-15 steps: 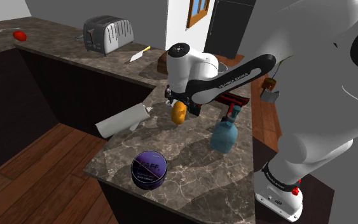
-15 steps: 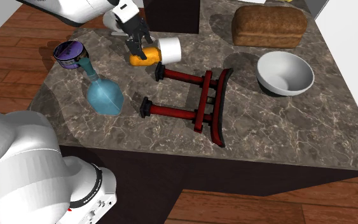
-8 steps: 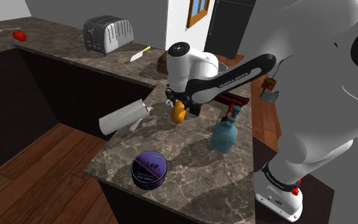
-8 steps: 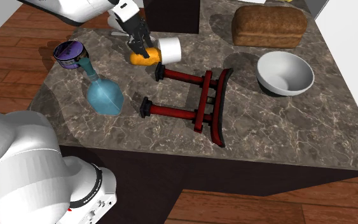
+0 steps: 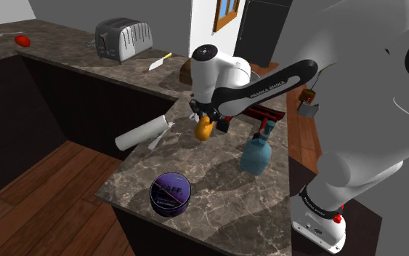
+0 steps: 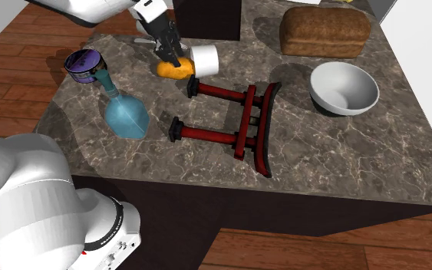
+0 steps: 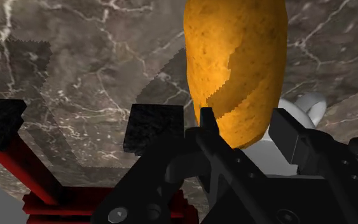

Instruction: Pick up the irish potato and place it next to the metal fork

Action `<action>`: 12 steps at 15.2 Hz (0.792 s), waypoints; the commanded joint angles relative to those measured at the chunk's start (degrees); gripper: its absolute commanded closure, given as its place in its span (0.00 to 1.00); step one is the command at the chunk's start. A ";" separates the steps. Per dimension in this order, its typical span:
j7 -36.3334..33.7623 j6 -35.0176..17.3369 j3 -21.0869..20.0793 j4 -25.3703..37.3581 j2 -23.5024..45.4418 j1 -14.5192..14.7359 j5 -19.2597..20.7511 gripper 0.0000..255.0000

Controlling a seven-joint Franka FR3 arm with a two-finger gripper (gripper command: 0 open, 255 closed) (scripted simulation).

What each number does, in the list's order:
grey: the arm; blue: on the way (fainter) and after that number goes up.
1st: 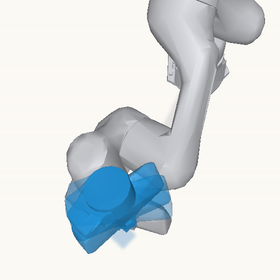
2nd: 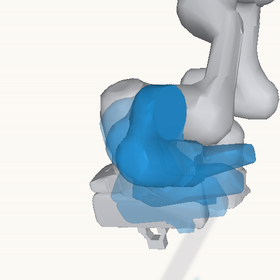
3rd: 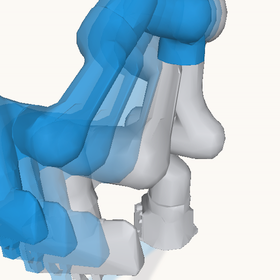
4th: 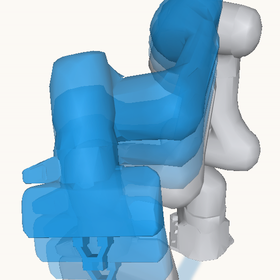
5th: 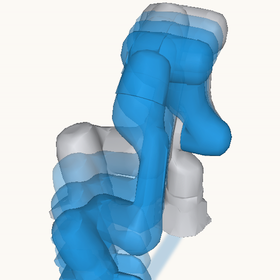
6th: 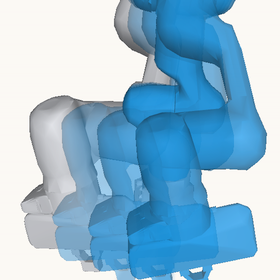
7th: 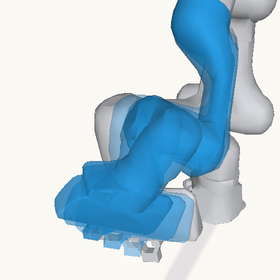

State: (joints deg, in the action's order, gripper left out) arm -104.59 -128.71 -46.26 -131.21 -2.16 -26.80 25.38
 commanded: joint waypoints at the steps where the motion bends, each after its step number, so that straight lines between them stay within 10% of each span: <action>1: 1.50 0.98 0.09 0.36 -1.21 0.12 -1.68 1.00; 6: 3.43 2.72 0.37 1.48 -2.81 0.32 -3.63 1.00; 7: 3.43 2.72 0.37 1.48 -2.81 0.32 -3.63 0.00; 12: 3.23 19.00 -3.98 12.92 11.62 4.79 0.14 0.00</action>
State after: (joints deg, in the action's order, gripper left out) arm -100.95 -112.99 -49.50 -120.36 6.12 -23.13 24.42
